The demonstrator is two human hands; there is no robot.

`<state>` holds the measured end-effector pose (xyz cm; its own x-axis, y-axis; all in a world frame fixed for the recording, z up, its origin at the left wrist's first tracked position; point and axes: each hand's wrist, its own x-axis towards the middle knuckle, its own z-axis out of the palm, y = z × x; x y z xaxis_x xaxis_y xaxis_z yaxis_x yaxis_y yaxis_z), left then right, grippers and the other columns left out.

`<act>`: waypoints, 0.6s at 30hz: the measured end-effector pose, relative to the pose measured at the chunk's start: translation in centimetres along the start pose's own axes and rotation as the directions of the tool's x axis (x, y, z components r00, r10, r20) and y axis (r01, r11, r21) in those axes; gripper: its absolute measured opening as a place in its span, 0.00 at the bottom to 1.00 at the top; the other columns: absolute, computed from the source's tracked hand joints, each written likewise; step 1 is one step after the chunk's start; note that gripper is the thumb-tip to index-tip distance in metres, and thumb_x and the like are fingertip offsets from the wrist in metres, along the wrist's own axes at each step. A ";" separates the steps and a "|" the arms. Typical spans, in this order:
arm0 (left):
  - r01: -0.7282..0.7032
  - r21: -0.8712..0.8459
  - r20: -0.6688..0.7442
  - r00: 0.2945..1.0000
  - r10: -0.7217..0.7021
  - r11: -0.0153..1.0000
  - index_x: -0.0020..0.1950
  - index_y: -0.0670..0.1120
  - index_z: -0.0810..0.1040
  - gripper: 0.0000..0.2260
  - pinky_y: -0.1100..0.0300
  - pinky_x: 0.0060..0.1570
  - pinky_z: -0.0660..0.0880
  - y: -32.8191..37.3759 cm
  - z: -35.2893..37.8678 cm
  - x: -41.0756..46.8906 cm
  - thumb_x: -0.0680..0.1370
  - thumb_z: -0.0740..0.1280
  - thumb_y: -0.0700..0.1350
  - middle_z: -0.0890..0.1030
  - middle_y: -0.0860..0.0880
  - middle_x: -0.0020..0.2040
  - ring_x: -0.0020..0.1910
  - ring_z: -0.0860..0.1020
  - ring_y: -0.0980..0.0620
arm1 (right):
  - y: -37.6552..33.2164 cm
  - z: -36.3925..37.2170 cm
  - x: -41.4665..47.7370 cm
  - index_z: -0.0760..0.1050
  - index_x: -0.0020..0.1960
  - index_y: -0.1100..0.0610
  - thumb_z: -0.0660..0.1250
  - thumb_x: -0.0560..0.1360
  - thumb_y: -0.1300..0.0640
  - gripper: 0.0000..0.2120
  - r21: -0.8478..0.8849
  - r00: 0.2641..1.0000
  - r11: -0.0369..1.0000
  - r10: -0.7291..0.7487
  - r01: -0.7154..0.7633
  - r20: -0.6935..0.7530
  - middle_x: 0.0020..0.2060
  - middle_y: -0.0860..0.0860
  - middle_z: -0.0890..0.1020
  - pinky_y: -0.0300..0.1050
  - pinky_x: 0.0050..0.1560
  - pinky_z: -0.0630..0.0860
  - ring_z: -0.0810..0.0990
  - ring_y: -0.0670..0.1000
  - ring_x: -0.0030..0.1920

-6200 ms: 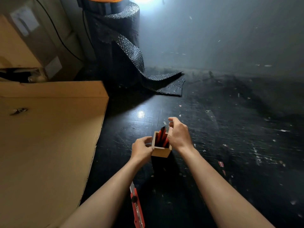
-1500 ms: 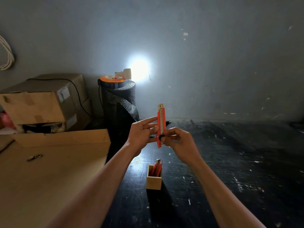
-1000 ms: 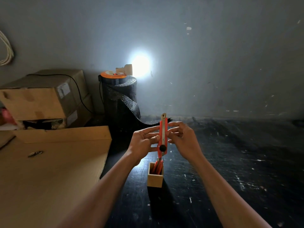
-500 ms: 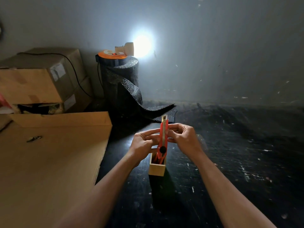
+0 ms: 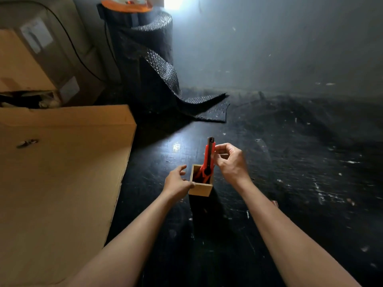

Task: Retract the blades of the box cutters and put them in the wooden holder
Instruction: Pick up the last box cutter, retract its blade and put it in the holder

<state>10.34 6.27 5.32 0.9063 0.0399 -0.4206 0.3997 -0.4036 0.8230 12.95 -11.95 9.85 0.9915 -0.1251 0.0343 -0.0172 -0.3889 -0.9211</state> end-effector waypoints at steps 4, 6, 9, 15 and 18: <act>0.041 0.000 -0.028 0.999 -0.040 0.999 0.79 0.48 0.69 0.30 0.43 0.71 0.73 -0.9 0.8 1.4 0.77 0.73 0.44 0.76 0.43 0.74 0.72 0.76 0.43 | 1.1 1.9 -0.5 0.82 0.50 0.56 0.74 0.76 0.56 0.05 -0.080 1.000 0.997 -0.021 0.021 0.004 0.42 0.50 0.87 0.52 0.44 0.85 0.87 0.50 0.43; 0.051 -0.018 -0.035 0.998 -0.052 0.999 0.78 0.49 0.71 0.27 0.42 0.71 0.73 -1.4 1.2 2.0 0.79 0.70 0.43 0.77 0.44 0.74 0.72 0.76 0.44 | 1.7 2.8 -0.6 0.82 0.49 0.55 0.73 0.77 0.56 0.04 -0.143 1.000 0.989 -0.028 0.028 -0.001 0.41 0.50 0.87 0.52 0.44 0.85 0.87 0.49 0.42; 0.070 -0.075 -0.040 0.997 -0.074 0.995 0.74 0.49 0.76 0.23 0.43 0.68 0.76 -2.4 1.5 2.6 0.79 0.68 0.39 0.81 0.44 0.70 0.68 0.79 0.46 | 2.8 3.9 -1.0 0.82 0.49 0.53 0.73 0.77 0.56 0.02 -0.189 0.999 0.982 -0.030 0.026 -0.014 0.41 0.49 0.87 0.54 0.44 0.85 0.86 0.49 0.42; 0.112 -0.258 0.001 0.993 -0.116 0.960 0.63 0.50 0.85 0.21 0.42 0.60 0.82 -5.3 2.1 4.9 0.69 0.73 0.42 0.88 0.49 0.57 0.57 0.86 0.48 | 3.9 4.8 -1.7 0.82 0.51 0.55 0.71 0.77 0.58 0.04 -0.250 1.000 0.968 0.023 -0.020 0.010 0.45 0.51 0.88 0.50 0.48 0.83 0.86 0.51 0.46; 0.092 -0.283 -0.010 0.995 -0.099 0.955 0.63 0.48 0.85 0.21 0.44 0.60 0.82 -4.5 1.9 4.3 0.70 0.75 0.41 0.88 0.48 0.57 0.57 0.86 0.48 | 4.7 5.2 -1.7 0.81 0.52 0.55 0.69 0.77 0.60 0.05 -0.293 0.998 0.955 0.057 -0.045 0.033 0.47 0.52 0.88 0.50 0.49 0.83 0.86 0.52 0.48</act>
<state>12.16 6.54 -0.91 0.8639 0.0889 -0.4958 0.5034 -0.1231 0.8552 11.81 -8.79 3.42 0.9926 -0.1174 -0.0313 -0.0991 -0.6332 -0.7676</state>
